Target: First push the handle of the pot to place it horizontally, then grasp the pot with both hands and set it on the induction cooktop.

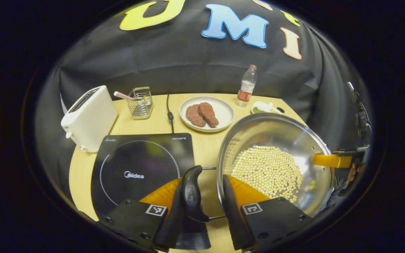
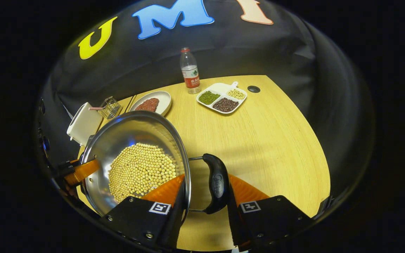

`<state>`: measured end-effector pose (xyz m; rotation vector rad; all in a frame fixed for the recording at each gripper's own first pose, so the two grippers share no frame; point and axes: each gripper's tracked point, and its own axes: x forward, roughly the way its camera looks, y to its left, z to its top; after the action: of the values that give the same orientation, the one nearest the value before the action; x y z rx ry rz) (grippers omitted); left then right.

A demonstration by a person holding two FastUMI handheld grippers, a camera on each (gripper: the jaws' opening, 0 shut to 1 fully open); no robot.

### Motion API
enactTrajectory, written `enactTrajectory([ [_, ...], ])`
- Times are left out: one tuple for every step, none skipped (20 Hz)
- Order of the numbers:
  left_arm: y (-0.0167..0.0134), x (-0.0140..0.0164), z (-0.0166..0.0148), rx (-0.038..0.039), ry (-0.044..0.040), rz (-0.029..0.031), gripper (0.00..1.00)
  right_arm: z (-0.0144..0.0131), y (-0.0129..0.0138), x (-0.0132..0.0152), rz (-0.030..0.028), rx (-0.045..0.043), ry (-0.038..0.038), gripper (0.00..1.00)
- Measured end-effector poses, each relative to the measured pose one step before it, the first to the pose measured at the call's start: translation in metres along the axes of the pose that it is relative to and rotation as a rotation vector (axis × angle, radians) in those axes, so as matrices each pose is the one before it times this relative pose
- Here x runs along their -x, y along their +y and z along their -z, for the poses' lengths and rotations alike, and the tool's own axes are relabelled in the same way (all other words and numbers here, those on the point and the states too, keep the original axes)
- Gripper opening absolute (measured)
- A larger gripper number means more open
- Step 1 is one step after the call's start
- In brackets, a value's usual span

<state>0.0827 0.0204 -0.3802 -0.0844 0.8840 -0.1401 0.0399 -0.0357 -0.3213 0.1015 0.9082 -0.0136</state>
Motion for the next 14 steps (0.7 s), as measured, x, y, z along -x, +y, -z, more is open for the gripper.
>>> enactTrajectory([
  [0.00676, 0.0021, 0.00179, 0.00084, -0.00103, -0.00282, 0.64, 0.00029, 0.00715, 0.00077, 0.00061, 0.00443, -0.00204, 0.57],
  [0.00571, 0.00139, 0.00085, 0.00289, 0.00122, -0.00423, 0.64, 0.00077, 0.00688, -0.00073, 0.00071, 0.00591, 0.00101, 0.57],
  [0.00178, 0.00321, -0.0005, 0.00071, 0.00256, -0.00291, 0.64, 0.00079, 0.00742, 0.00001, 0.00099, 0.00311, 0.00069, 0.57],
  [0.00511, 0.00365, -0.00018, 0.00167, 0.00121, -0.00221, 0.64, 0.00036, 0.00585, 0.00015, -0.0004, 0.00121, 0.00209, 0.57],
  [0.00448, 0.00271, -0.00074, 0.00143, -0.00276, -0.00146, 0.64, 0.00022, 0.00658, 0.00007, -0.00094, -0.00051, 0.00268, 0.57],
  [0.00899, 0.00129, 0.00015, 0.00184, -0.00243, -0.00153, 0.64, -0.00023, 0.00629, -0.0001, -0.00131, -0.00024, 0.00112, 0.57],
  [0.00743, 0.00036, -0.00027, 0.00367, -0.00135, -0.00243, 0.64, 0.00008, 0.00617, -0.00043, -0.0011, 0.00191, 0.00087, 0.57],
  [0.00769, 0.00031, -0.0002, 0.00371, -0.00241, -0.00255, 0.64, 0.00063, 0.0054, -0.0007, -0.0013, 0.00388, 0.00212, 0.57],
  [0.00558, -0.00001, -0.00023, 0.0028, 0.00035, -0.00271, 0.64, -0.00021, 0.00588, 0.00039, -0.00134, 0.00243, 0.0012, 0.57],
  [0.00409, 0.00052, -0.00017, 0.0036, 0.00084, -0.00327, 0.64, -0.00024, 0.00569, -0.00189, -0.00191, 0.00307, 0.00185, 0.57],
  [0.00322, 0.0022, 0.00095, 0.00272, 0.00035, -0.00245, 0.64, -0.00037, 0.00596, -0.00011, -0.00247, 0.00222, 0.00121, 0.57],
  [0.00595, 0.00222, 0.00019, 0.00199, -0.00019, -0.00223, 0.64, 0.00068, 0.00439, -0.00041, -0.00208, 0.00206, 0.00157, 0.57],
  [0.00439, 0.00123, 0.0009, 0.00244, 0.00146, -0.00159, 0.64, -0.00017, 0.00493, -0.00061, -0.00164, 0.00298, 0.00075, 0.57],
  [0.00519, 0.00106, -0.00082, 0.00412, 0.00161, -0.00118, 0.64, -0.00003, 0.00491, -0.00038, -0.00139, 0.00208, 0.0004, 0.57],
])
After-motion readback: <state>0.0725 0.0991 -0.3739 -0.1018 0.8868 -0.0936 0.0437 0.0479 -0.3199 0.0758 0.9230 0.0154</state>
